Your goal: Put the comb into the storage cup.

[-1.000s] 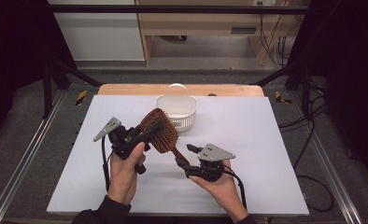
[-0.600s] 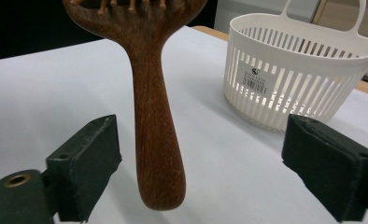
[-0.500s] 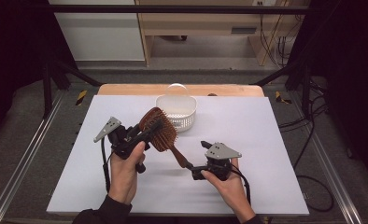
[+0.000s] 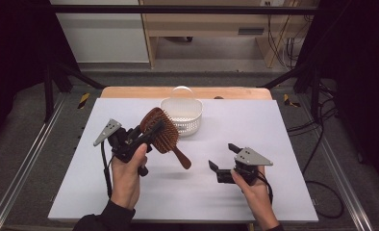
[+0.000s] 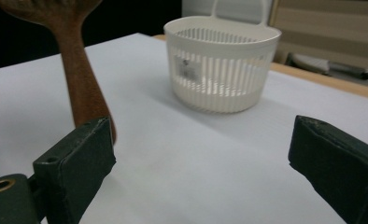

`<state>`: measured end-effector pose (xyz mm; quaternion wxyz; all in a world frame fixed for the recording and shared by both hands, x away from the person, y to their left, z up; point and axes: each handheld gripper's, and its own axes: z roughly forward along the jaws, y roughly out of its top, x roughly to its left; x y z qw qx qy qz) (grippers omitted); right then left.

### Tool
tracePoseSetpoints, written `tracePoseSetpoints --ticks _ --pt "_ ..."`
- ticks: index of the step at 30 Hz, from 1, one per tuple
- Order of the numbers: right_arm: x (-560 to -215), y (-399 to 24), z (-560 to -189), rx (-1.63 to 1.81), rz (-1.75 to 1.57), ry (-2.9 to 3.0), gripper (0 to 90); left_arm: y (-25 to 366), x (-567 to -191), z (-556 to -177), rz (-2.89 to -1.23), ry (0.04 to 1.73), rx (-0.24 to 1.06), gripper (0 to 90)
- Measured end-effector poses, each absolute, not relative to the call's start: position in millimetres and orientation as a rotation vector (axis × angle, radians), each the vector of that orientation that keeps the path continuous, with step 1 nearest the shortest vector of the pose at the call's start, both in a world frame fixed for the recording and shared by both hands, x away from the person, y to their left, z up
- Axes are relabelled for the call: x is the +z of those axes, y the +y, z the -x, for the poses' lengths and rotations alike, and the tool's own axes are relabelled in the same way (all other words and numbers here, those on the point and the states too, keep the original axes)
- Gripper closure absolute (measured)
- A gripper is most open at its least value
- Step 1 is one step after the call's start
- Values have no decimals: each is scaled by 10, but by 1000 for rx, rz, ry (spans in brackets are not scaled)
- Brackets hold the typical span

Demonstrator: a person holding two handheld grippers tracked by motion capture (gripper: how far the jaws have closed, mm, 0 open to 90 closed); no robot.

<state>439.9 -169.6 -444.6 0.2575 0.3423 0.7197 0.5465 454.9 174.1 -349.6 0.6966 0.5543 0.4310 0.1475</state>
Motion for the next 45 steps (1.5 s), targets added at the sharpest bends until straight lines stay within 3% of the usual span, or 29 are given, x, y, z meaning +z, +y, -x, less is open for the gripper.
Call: tracePoseSetpoints --ticks 17,30,45 --pt "-4538 -2127 -4241 1428 -1005 1784 47 1509 -3171 -4709 -1222 922 339 514" --pt "-4594 -2131 -4184 1446 -1019 1738 40 1200 -2842 -4988 -1225 899 348 514" --pt "-4584 -2136 -4162 1420 -1001 1702 36 1122 -2645 -5396 -1204 874 410 513"
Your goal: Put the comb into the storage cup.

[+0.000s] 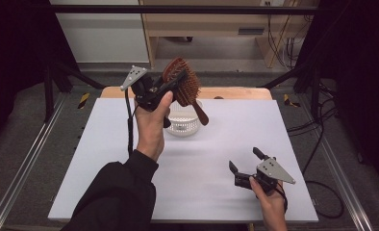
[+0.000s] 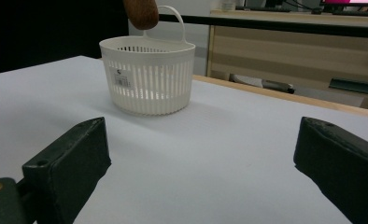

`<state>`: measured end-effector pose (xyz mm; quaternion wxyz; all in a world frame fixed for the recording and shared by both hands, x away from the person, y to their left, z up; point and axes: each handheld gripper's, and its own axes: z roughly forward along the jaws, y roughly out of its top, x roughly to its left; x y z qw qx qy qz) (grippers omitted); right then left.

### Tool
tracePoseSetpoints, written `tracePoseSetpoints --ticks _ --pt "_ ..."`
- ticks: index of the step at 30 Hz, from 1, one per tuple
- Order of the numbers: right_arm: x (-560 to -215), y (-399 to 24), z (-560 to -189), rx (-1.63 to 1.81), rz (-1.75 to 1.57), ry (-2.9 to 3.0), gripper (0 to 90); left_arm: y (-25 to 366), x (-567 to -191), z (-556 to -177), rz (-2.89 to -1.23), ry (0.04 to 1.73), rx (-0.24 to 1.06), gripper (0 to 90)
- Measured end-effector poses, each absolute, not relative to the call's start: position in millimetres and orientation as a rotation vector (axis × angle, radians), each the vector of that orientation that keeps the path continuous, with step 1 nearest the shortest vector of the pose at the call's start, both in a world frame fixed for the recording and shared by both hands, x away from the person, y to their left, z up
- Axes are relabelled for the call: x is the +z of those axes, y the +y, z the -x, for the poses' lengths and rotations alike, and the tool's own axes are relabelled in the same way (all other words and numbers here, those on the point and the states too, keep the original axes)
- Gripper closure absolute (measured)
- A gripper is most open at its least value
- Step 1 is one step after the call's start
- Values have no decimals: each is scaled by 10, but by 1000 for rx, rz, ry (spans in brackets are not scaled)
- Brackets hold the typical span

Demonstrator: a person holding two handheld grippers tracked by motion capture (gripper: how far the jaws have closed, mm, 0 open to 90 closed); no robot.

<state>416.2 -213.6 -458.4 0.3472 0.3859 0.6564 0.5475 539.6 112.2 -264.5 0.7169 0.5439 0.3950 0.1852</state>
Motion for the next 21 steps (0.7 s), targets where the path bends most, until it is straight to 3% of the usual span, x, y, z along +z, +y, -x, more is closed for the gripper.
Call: tracePoseSetpoints --ticks 21 --pt "-4600 -2179 -4175 1422 -1027 1699 31 1128 -2663 -5682 -1134 915 400 512"
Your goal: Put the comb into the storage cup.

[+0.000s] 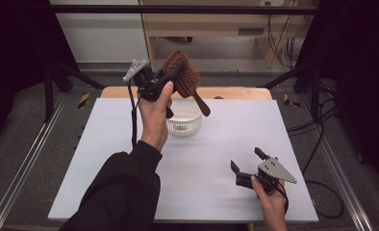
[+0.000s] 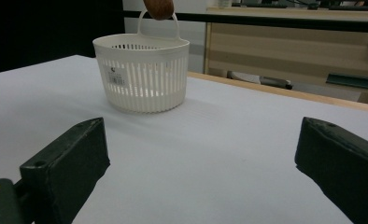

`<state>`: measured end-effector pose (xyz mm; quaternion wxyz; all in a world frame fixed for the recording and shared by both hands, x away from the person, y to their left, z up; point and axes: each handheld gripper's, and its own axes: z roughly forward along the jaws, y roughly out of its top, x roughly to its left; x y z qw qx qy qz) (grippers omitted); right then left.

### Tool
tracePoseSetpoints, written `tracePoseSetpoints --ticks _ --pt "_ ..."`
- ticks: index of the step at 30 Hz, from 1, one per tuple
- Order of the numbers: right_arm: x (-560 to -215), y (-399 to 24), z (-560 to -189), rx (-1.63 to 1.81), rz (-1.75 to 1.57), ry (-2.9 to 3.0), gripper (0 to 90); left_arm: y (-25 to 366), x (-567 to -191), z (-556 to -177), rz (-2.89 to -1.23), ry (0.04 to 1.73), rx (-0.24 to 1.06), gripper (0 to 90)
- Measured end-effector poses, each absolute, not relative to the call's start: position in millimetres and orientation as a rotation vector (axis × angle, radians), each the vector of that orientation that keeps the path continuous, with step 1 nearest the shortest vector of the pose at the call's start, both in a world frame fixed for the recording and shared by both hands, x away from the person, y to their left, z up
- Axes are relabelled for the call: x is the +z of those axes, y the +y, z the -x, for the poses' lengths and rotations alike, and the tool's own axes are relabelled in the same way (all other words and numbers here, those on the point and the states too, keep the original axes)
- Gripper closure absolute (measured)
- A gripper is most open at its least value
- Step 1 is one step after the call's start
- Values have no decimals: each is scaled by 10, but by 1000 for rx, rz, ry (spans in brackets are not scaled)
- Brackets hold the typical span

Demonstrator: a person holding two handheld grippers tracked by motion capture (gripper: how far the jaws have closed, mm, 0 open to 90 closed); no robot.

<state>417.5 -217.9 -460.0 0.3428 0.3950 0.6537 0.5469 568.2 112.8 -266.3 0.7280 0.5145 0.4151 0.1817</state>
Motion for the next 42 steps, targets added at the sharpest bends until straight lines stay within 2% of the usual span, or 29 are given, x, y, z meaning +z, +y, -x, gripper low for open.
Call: tracePoseSetpoints --ticks 21,42 --pt "-4604 -2188 -4181 1415 -1018 1704 31 1318 -2637 -5787 -1082 953 501 512" --pt "-4613 -2157 -4194 1417 -999 1717 48 1351 -2847 -5915 -1088 1021 525 512"
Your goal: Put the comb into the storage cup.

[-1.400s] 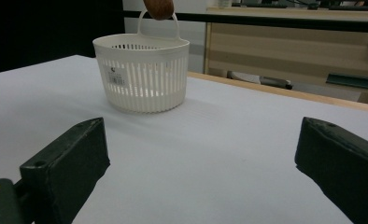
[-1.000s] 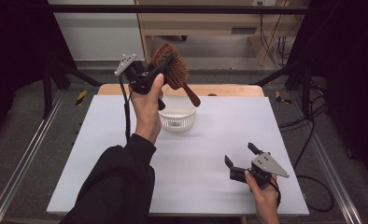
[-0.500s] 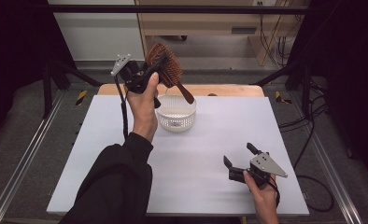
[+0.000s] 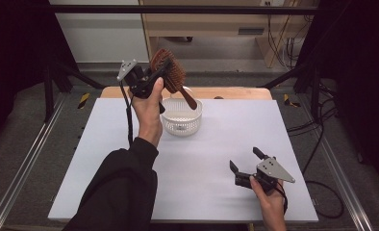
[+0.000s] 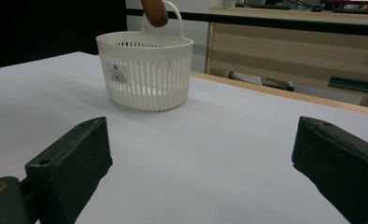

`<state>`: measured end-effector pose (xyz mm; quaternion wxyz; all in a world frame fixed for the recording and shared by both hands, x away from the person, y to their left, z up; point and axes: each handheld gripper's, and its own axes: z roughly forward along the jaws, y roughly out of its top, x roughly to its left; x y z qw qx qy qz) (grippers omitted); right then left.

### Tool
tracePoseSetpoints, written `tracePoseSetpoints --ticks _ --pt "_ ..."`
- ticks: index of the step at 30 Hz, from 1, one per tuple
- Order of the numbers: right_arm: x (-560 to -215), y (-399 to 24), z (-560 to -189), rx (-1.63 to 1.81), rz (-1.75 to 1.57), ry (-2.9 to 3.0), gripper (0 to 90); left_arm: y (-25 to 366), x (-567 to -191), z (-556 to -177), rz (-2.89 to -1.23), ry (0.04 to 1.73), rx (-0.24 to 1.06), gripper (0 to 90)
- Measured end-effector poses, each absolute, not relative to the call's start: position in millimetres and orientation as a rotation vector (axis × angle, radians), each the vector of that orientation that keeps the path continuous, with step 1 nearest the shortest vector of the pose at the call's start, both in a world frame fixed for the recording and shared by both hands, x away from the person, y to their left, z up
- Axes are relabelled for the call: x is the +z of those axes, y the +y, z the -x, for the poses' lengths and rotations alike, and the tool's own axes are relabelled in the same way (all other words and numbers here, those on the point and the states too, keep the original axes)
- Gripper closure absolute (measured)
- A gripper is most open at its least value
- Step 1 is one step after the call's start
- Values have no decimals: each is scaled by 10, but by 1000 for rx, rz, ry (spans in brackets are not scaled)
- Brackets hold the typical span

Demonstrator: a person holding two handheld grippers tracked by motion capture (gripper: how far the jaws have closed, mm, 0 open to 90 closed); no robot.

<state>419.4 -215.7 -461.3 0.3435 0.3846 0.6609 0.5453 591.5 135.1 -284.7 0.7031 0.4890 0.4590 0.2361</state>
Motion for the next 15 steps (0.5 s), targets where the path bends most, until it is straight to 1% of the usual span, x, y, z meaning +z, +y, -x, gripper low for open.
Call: tracePoseSetpoints --ticks 15 --pt "-4605 -2153 -4197 1438 -983 1717 37 1333 -2976 -5999 -1098 1041 544 512"
